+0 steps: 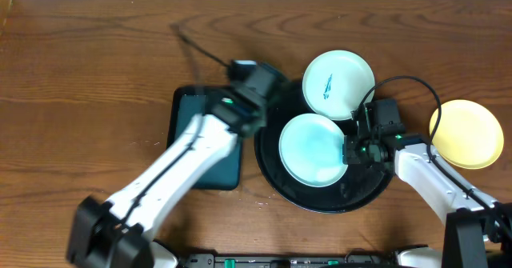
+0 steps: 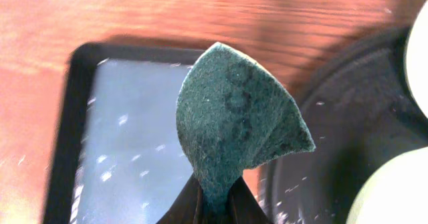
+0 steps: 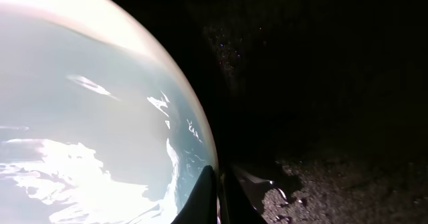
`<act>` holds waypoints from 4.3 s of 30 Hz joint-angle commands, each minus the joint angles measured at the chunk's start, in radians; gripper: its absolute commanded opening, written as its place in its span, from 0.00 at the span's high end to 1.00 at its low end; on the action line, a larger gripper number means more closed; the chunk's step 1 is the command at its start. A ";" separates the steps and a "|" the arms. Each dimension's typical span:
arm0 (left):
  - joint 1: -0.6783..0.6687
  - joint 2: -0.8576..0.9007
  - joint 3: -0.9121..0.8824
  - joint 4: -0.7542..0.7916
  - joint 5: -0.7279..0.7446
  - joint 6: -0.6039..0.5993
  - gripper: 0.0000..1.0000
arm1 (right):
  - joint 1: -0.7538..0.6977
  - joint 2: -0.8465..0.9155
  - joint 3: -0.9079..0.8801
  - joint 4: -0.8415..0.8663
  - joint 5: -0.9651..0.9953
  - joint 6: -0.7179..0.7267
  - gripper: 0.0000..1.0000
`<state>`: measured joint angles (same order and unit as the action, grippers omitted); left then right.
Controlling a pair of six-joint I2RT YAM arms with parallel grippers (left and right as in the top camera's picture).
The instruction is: Clean dirty plates on tray and stack at the side
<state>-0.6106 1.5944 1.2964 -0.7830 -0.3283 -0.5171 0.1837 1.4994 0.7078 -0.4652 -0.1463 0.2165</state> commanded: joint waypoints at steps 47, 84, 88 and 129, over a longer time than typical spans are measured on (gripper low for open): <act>0.333 -0.026 -0.259 0.037 0.291 0.075 0.20 | 0.092 -0.134 0.208 -0.232 0.177 -0.031 0.99; 0.333 -0.026 -0.259 0.037 0.291 0.075 0.19 | 0.879 -0.263 0.246 -0.196 1.433 -0.234 0.99; 0.333 -0.026 -0.259 0.037 0.291 0.075 0.19 | 0.886 -0.263 0.246 -0.188 1.433 -0.234 0.99; 0.333 -0.026 -0.259 0.037 0.291 0.075 0.18 | 0.856 -0.263 0.246 -0.152 1.429 -0.172 0.99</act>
<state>-0.2821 1.5642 1.0389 -0.7464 -0.0292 -0.4446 1.0554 1.2415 0.9432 -0.6205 1.2499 -0.0326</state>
